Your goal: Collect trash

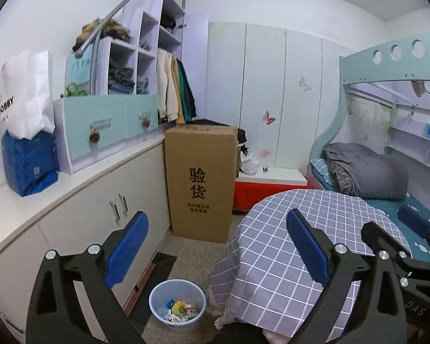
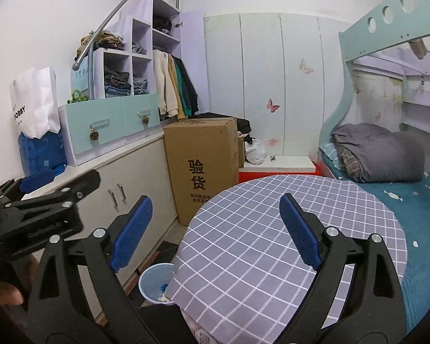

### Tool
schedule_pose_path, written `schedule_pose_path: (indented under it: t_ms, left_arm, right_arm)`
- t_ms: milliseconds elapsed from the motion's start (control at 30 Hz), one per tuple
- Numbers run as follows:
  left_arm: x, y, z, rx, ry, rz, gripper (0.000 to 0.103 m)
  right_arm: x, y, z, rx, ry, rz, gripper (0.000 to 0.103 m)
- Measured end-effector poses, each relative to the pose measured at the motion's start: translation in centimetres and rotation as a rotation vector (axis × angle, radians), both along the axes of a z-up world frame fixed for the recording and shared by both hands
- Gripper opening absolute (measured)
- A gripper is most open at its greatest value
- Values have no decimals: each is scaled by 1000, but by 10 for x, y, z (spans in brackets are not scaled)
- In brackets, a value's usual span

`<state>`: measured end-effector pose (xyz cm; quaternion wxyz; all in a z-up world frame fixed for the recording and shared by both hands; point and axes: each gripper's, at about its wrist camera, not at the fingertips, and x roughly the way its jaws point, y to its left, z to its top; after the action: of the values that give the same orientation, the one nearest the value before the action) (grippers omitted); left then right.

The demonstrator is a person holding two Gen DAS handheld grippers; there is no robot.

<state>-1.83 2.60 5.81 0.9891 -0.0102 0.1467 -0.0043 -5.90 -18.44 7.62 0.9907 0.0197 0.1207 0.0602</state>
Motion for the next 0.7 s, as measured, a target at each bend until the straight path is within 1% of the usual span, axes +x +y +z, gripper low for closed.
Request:
schedule_pose_path:
  t_ms: [300,700]
  left_arm:
    - [-25,-38,-1,79,-11,-36,95]
    - [-38,-58,-2,96,-8,-39,96]
  right_arm:
    - [-30,-25,-5,23,-16,-19,90]
    - [-36,-35,-10,55,-12,-9,90]
